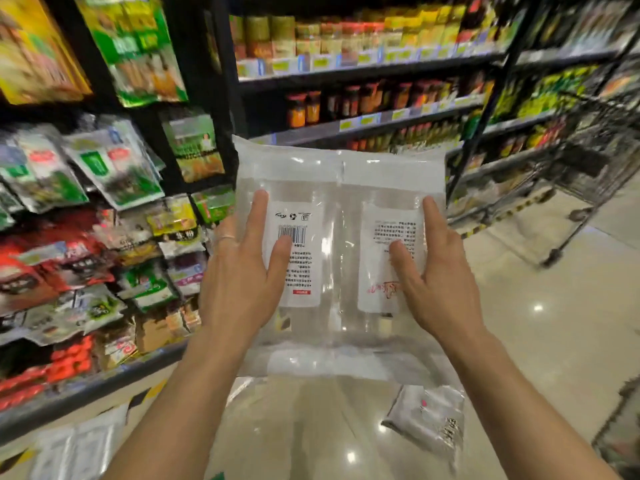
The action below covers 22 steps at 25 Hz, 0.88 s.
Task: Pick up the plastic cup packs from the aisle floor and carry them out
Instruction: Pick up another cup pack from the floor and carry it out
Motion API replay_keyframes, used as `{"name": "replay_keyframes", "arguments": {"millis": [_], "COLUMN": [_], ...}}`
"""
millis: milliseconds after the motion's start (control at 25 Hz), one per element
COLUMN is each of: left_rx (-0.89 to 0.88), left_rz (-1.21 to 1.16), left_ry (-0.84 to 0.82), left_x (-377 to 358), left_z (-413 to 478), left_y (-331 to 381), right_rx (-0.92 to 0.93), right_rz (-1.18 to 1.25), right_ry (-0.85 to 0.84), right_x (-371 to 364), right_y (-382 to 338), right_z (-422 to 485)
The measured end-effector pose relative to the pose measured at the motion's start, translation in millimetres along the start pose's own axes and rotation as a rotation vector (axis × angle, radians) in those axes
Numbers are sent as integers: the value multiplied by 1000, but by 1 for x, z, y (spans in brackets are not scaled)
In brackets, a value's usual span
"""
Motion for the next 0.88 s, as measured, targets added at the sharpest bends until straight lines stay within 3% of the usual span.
{"name": "replay_keyframes", "arguments": {"millis": [200,360,680,880], "left_rx": [-91,-200,-528,-732], "left_rz": [-75,-157,-371,-500], "left_ry": [101,122,76,11], "left_x": [128,202,278,303], "left_z": [34,29,-26,-90], "left_y": [71,118,215,298], "right_rx": [130,119,35,-132], "right_rz": [-37,-146,-348,-515], "right_ry": [184,311,652,852], "right_x": [130,209,339,415], "right_y": [-113,-175,-234,-251], "right_z": [12,-17,-135,-237]}}
Point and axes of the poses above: each hand's wrist, its own z-axis towards the middle knuckle, its own x-axis out of the back of the hand, y = z × x, the point moved 4 cm from there along z, towards the middle knuckle, and after that the axes turned 11 degrees about z, right-handed, at the moved point
